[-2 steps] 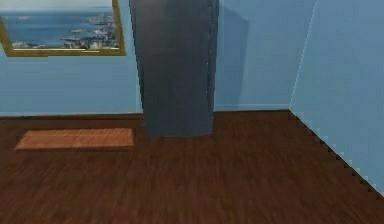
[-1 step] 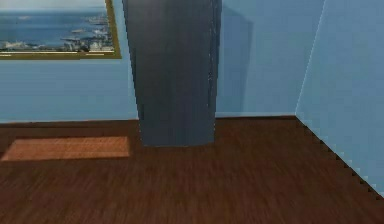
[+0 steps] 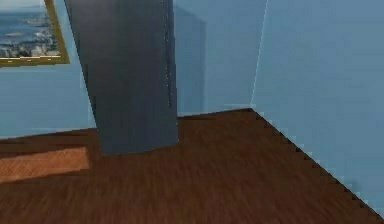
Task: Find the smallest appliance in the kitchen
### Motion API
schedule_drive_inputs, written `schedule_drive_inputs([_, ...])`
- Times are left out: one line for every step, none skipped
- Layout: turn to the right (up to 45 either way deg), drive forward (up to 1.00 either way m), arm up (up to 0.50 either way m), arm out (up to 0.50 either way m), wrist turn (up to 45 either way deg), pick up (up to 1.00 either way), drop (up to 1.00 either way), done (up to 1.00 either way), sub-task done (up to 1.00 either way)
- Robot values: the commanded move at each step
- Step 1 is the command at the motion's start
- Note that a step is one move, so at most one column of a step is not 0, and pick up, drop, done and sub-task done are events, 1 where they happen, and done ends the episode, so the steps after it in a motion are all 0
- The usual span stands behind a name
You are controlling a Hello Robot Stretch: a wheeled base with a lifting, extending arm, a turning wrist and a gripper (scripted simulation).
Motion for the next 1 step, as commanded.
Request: schedule_drive_inputs([0.0, 1.00, 0.00, 0.00, 0.0, 0.00, 0.00, 0.00, 0.00])
